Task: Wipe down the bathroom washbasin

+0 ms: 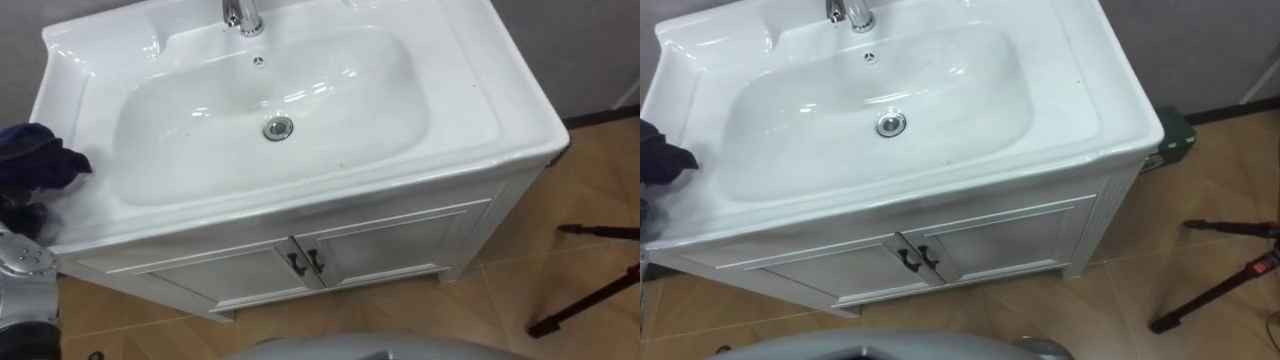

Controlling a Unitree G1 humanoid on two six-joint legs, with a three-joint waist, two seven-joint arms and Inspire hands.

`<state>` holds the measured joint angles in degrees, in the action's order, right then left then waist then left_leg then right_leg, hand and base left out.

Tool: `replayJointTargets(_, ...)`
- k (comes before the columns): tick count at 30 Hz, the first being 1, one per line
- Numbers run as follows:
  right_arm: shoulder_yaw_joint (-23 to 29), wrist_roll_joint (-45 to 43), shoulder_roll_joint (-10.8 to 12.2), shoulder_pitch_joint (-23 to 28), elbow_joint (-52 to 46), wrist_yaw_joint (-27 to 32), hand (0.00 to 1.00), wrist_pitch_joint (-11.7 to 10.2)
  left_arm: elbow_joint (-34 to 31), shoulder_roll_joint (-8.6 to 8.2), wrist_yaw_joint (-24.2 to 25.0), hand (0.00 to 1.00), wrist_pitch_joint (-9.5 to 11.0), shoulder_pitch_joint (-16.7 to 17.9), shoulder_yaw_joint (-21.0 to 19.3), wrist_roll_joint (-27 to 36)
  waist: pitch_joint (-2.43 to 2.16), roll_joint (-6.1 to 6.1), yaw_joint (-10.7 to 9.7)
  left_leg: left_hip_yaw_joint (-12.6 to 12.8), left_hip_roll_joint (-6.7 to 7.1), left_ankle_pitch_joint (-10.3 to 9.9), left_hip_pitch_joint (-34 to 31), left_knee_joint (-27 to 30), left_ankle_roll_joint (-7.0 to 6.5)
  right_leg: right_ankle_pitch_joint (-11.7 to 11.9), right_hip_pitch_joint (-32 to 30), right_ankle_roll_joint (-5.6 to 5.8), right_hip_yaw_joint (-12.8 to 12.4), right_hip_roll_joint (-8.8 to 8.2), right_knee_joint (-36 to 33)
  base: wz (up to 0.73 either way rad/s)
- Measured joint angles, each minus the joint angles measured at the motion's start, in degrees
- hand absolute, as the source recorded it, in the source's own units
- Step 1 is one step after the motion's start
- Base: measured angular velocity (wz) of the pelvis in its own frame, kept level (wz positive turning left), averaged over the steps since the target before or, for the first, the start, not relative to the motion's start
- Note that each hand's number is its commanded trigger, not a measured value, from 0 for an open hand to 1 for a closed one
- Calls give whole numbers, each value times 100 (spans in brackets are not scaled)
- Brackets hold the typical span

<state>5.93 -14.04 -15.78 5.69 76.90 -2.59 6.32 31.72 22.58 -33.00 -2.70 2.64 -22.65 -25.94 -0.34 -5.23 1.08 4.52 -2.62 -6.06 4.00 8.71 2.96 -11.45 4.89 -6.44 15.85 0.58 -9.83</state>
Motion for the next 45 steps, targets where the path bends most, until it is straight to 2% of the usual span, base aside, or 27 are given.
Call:
replayJointTargets(5,5,5,0,-1,-1,0,0,-2,3,0,4,100,0,0,0,0,0,-6,4,7,23,0,4,-2,-1,-6,3,18,-4,-27,-5,0)
replayJointTargets(6,41,5,0,-2,-3,0,0,-9,3,0,5,62,0,0,0,-4,0,-8,4,9,25,-1,4,-4,-1,-5,3,21,-4,-30,-5,0)
replayJointTargets(7,46,3,-2,-1,-3,0,0,-16,3,0,6,11,0,0,0,-5,0,-8,0,9,27,-1,3,-5,-1,-5,3,22,-4,-32,-4,0)
replayJointTargets(8,46,2,-7,0,-3,0,0,-28,5,0,6,0,0,0,0,-5,0,-9,-6,10,28,-1,2,-5,-1,-4,3,24,-4,-35,-5,0)
replayJointTargets(19,51,7,-22,15,-6,-37,0,-50,61,0,5,0,2,-1,0,-6,-1,-107,-119,8,31,-3,26,-8,-6,-3,11,30,-14,-41,-10,0)
replayJointTargets(24,50,8,-17,10,-6,-160,0,-62,8,0,2,0,14,-1,0,-96,17,-74,-206,6,30,-3,23,-7,-6,-8,7,37,-15,-43,-13,0)
replayJointTargets(30,52,1,-17,12,-98,-227,0,-55,-323,0,-14,0,32,-2,0,-122,19,-4,-213,13,34,-5,17,-6,-7,-12,-9,44,-45,-44,-15,-1)
replayJointTargets(45,43,7,-17,6,-141,-245,0,-13,-372,0,-17,0,49,-2,0,-51,14,6,-220,6,38,-11,22,-6,-14,-12,-13,42,-92,-44,5,-2)
